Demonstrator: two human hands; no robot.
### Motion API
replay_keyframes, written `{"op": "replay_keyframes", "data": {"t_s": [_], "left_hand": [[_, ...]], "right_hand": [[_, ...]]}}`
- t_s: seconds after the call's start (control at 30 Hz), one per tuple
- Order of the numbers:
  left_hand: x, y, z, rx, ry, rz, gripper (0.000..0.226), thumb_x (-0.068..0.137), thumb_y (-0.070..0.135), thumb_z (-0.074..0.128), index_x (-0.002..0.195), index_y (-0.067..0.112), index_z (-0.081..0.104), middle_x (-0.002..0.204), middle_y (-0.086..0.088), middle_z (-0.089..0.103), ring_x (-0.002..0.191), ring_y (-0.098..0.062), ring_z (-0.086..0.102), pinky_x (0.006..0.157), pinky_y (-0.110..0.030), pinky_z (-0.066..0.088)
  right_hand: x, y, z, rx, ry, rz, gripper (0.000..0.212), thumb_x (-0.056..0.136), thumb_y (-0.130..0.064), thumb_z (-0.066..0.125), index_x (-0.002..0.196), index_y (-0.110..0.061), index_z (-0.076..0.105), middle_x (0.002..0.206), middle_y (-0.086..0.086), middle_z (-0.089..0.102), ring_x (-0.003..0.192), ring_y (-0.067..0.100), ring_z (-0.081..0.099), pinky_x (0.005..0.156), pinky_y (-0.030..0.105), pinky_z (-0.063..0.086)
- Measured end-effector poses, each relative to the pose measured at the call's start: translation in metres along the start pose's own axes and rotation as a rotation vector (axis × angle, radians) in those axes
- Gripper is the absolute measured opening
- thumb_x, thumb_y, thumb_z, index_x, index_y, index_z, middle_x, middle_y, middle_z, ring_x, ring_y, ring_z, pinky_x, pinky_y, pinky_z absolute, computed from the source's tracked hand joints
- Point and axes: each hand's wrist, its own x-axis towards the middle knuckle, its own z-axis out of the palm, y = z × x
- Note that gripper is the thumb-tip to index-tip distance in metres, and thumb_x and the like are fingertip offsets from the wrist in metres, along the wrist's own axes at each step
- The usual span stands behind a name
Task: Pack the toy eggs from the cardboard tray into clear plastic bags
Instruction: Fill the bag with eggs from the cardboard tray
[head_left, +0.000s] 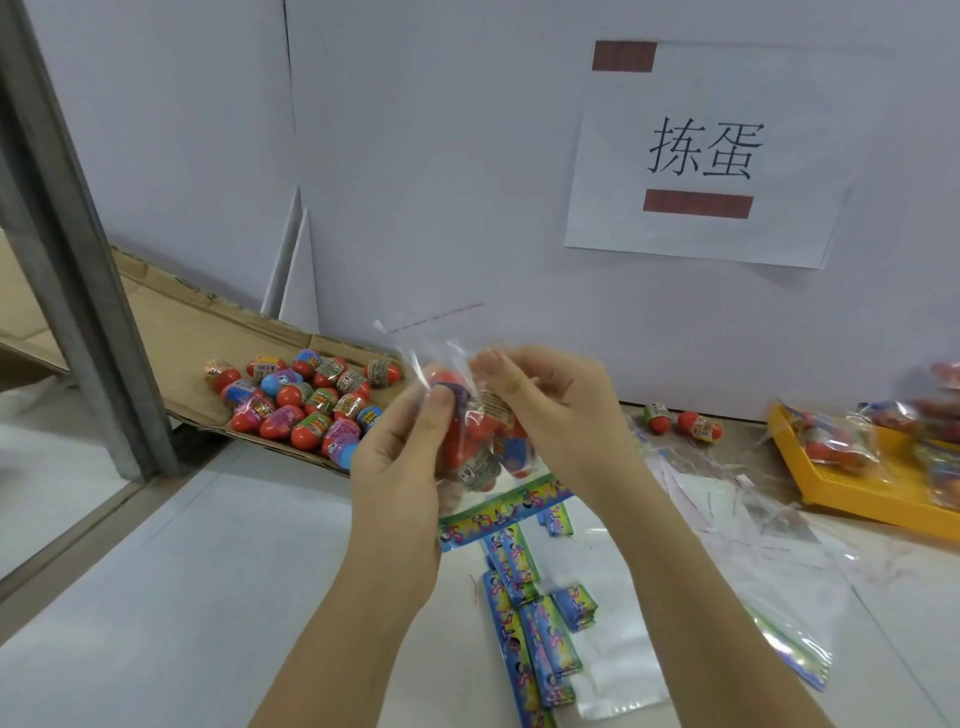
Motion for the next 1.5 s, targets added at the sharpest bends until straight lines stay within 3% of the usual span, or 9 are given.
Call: {"op": "replay_keyframes", "data": {"t_s": [0.13, 0.4, 0.7, 0.8, 0.93, 1.13, 1.27, 1.4, 1.5], "left_hand": [[0.003, 0.001, -0.002, -0.123, 0.065, -0.014, 0.029, 0.079, 0.029, 0.061, 0.103, 0.021, 0.075, 0.097, -0.004, 0.076, 0.084, -0.017, 0.074, 0.063, -0.031, 0.061], [0.001, 0.003, 0.0, -0.15, -0.035, 0.004, 0.033, 0.079, 0.022, 0.062, 0.111, 0.017, 0.071, 0.104, -0.007, 0.075, 0.089, -0.019, 0.073, 0.069, -0.03, 0.06], [0.001, 0.002, -0.001, -0.169, -0.067, -0.008, 0.021, 0.072, 0.02, 0.067, 0.09, 0.023, 0.078, 0.088, -0.001, 0.076, 0.074, -0.012, 0.072, 0.06, -0.024, 0.057], [0.0, 0.004, 0.002, -0.136, -0.061, 0.019, 0.028, 0.077, 0.031, 0.062, 0.096, 0.015, 0.076, 0.092, -0.004, 0.076, 0.08, -0.015, 0.072, 0.063, -0.025, 0.057], [-0.003, 0.004, 0.005, -0.046, 0.044, 0.07, 0.028, 0.08, 0.037, 0.059, 0.085, 0.019, 0.079, 0.091, -0.005, 0.075, 0.085, -0.016, 0.07, 0.069, -0.026, 0.059], [-0.003, 0.005, 0.007, -0.01, 0.114, 0.077, 0.034, 0.078, 0.042, 0.058, 0.093, 0.018, 0.077, 0.099, -0.008, 0.075, 0.099, -0.026, 0.07, 0.083, -0.038, 0.058], [-0.004, 0.006, 0.008, 0.016, 0.104, 0.088, 0.038, 0.072, 0.048, 0.062, 0.093, 0.022, 0.078, 0.094, -0.005, 0.076, 0.09, -0.02, 0.072, 0.074, -0.033, 0.061], [-0.006, 0.008, 0.007, 0.073, 0.15, 0.087, 0.033, 0.07, 0.055, 0.063, 0.073, 0.026, 0.079, 0.072, 0.0, 0.073, 0.057, -0.011, 0.066, 0.048, -0.021, 0.053], [-0.006, 0.008, 0.005, 0.049, 0.148, 0.078, 0.025, 0.074, 0.047, 0.061, 0.079, 0.03, 0.08, 0.081, 0.001, 0.076, 0.07, -0.012, 0.072, 0.053, -0.02, 0.054]], "right_hand": [[0.002, 0.004, -0.007, 0.102, -0.15, 0.147, 0.036, 0.062, -0.047, 0.078, 0.095, -0.036, 0.069, 0.085, -0.01, 0.074, 0.076, 0.005, 0.07, 0.063, 0.019, 0.055], [0.002, 0.006, -0.009, 0.244, -0.069, 0.151, 0.032, 0.063, -0.042, 0.074, 0.087, -0.021, 0.076, 0.092, 0.01, 0.075, 0.093, 0.032, 0.069, 0.091, 0.048, 0.054], [0.0, 0.003, 0.0, 0.224, -0.047, 0.153, 0.019, 0.082, -0.037, 0.067, 0.1, -0.03, 0.07, 0.092, 0.001, 0.074, 0.089, 0.018, 0.07, 0.083, 0.034, 0.057], [-0.001, 0.002, 0.002, 0.178, -0.031, 0.126, 0.019, 0.083, -0.035, 0.07, 0.102, -0.034, 0.068, 0.079, 0.004, 0.07, 0.072, 0.012, 0.066, 0.066, 0.023, 0.055], [0.0, 0.004, 0.0, 0.193, -0.084, 0.156, 0.014, 0.081, -0.026, 0.075, 0.094, -0.028, 0.069, 0.085, -0.004, 0.072, 0.085, 0.02, 0.069, 0.078, 0.031, 0.057], [0.001, 0.0, 0.0, 0.339, -0.063, 0.186, 0.024, 0.076, -0.037, 0.068, 0.094, -0.021, 0.068, 0.078, -0.008, 0.074, 0.072, 0.004, 0.068, 0.065, 0.016, 0.053], [0.001, 0.001, 0.001, 0.373, -0.009, 0.202, 0.018, 0.075, -0.033, 0.071, 0.084, -0.018, 0.071, 0.073, -0.002, 0.073, 0.065, 0.013, 0.068, 0.062, 0.031, 0.055], [0.002, 0.001, -0.003, 0.411, -0.016, 0.236, 0.023, 0.067, -0.04, 0.072, 0.081, -0.022, 0.071, 0.064, -0.008, 0.069, 0.051, 0.003, 0.059, 0.051, 0.018, 0.049], [0.001, 0.0, -0.006, 0.328, -0.146, 0.298, 0.038, 0.065, -0.055, 0.069, 0.088, -0.025, 0.075, 0.072, -0.008, 0.072, 0.057, 0.003, 0.062, 0.055, 0.016, 0.05]]}}
